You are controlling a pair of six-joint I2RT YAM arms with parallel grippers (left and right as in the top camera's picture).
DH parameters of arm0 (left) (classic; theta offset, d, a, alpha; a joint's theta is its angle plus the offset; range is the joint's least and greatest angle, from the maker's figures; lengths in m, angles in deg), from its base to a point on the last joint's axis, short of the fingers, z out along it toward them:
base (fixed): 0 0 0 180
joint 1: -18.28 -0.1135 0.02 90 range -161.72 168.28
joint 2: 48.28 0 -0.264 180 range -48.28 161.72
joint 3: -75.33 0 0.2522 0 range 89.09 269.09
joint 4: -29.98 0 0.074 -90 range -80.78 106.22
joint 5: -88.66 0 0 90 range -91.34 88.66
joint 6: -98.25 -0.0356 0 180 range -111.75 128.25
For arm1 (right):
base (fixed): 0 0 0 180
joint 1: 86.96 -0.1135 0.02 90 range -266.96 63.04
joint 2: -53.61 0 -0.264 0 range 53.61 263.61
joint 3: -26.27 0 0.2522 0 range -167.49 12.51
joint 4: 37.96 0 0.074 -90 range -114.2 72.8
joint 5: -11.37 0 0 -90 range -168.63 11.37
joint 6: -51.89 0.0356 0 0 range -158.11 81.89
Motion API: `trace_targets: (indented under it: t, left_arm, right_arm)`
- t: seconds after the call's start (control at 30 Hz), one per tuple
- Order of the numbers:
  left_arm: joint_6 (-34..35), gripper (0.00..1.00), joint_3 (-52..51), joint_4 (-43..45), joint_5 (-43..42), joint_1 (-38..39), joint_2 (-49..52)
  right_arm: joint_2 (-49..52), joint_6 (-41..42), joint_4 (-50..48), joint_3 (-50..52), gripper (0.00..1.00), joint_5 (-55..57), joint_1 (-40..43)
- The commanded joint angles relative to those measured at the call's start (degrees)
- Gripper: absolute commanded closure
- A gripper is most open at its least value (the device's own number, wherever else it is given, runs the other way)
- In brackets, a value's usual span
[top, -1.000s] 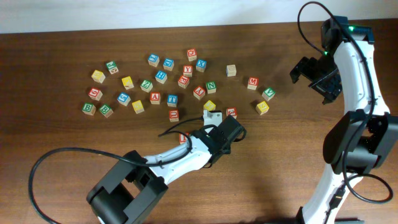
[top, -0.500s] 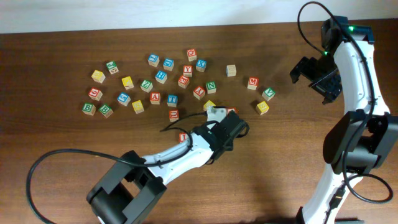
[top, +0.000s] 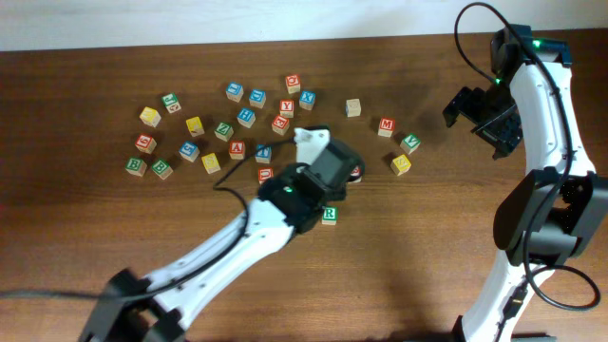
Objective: Spell out ICRA
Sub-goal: 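Retract the left gripper to the left side, then move the right gripper over the red A block in the center cluster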
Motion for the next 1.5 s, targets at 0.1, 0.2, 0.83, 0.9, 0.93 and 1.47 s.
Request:
trace_targets:
  t: [0.1,0.2,0.83,0.9,0.93,1.47]
  left_arm:
    - [-0.55,0.01,1.09,-13.88,3.32,-10.62,-11.02]
    - [-0.55,0.01,1.09,-22.18,3.32,-18.01,-12.09]
    - [1.86,0.01,0.37,-39.54,-7.76,-44.92,-12.02]
    - [4.68,0.01,0.37,-38.14,-13.97,-48.7,-12.02]
    - [4.63,0.01,0.37,-37.66,-16.68,-50.1,-12.02]
    - [4.37,0.01,0.37,-45.09,-17.03,-63.63,-12.02]
  right_arm:
    - [0.31,0.07,0.02,-0.33,0.01,0.09,-0.22]
    - [0.31,0.07,0.0,-0.33,0.02,0.09,-0.22]
    - [0.55,-12.15,-3.28,-0.33,0.01,-35.1,-2.25]
    - [0.52,-17.57,-4.0,-0.33,0.01,-37.18,-8.52]
    - [0.52,-17.59,-4.61,-0.33,0.01,-33.64,-11.85]
    - [0.52,-7.61,-35.5,-0.46,0.02,-12.7,-42.38]
